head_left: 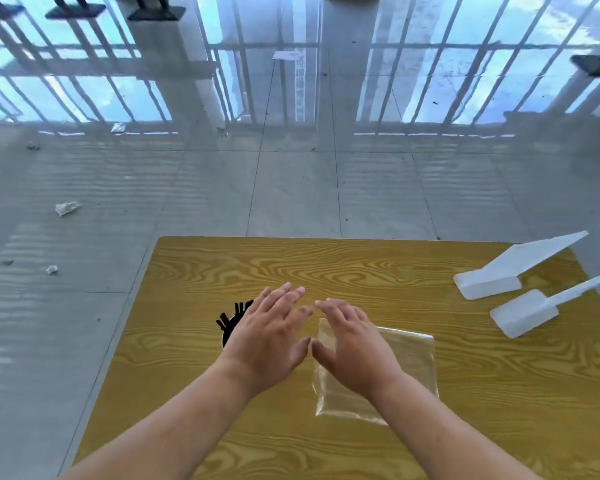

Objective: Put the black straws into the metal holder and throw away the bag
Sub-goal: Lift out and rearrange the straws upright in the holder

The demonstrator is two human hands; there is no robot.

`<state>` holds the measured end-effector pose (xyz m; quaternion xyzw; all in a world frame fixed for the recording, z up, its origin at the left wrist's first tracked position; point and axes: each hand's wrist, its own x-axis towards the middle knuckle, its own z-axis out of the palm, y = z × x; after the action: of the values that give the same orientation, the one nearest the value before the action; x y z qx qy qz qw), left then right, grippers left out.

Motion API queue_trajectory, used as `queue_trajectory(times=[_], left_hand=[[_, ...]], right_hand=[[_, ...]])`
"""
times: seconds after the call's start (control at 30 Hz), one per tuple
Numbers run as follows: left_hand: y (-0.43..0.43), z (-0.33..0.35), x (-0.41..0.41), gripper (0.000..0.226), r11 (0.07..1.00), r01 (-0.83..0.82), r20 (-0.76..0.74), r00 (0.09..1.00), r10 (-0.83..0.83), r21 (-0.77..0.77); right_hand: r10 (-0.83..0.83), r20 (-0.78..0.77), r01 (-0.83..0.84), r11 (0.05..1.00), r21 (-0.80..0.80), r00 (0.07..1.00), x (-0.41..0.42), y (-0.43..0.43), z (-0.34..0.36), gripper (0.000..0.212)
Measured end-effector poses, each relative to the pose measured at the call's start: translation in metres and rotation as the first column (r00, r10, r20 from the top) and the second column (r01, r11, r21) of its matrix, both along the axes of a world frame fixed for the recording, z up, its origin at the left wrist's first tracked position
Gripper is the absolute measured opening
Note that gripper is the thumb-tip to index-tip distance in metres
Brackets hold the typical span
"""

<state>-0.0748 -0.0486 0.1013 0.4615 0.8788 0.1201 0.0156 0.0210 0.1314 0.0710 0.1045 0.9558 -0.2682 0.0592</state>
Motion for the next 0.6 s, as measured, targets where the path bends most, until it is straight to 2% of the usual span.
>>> queue_trajectory(times=[0.1,0.23,0.37,0.43,0.5,0.6], left_hand=[[-0.025,0.010,-0.022,0.060,0.997,-0.068,0.021,0.998,0.067,0.041],[-0.064,0.010,-0.056,0.096,0.963,-0.248,0.239,0.934,0.267,-0.107],[-0.086,0.002,-0.076,0.115,0.938,-0.272,0.446,0.827,0.342,-0.215],[-0.089,-0.003,-0.080,0.104,0.950,-0.233,0.507,0.804,0.309,-0.209],[-0.091,-0.006,-0.083,0.082,0.964,-0.212,0.528,0.807,0.264,-0.158],[-0.092,-0.004,-0.087,0.047,0.972,-0.229,0.532,0.818,0.221,-0.051]], right_hand=[[-0.037,0.010,0.037,0.997,-0.064,0.999,-0.012,-0.029,0.012,0.073],[-0.109,0.108,0.122,0.985,-0.119,0.988,-0.028,-0.059,0.019,0.078],[-0.166,0.149,0.183,0.978,-0.104,0.975,-0.041,-0.084,0.023,0.069],[-0.203,0.149,0.219,0.970,-0.108,0.968,-0.047,-0.094,0.025,0.050],[-0.244,0.151,0.263,0.958,-0.119,0.958,-0.053,-0.100,0.028,0.032],[-0.293,0.132,0.309,0.944,-0.117,0.947,-0.057,-0.107,0.031,0.019]])
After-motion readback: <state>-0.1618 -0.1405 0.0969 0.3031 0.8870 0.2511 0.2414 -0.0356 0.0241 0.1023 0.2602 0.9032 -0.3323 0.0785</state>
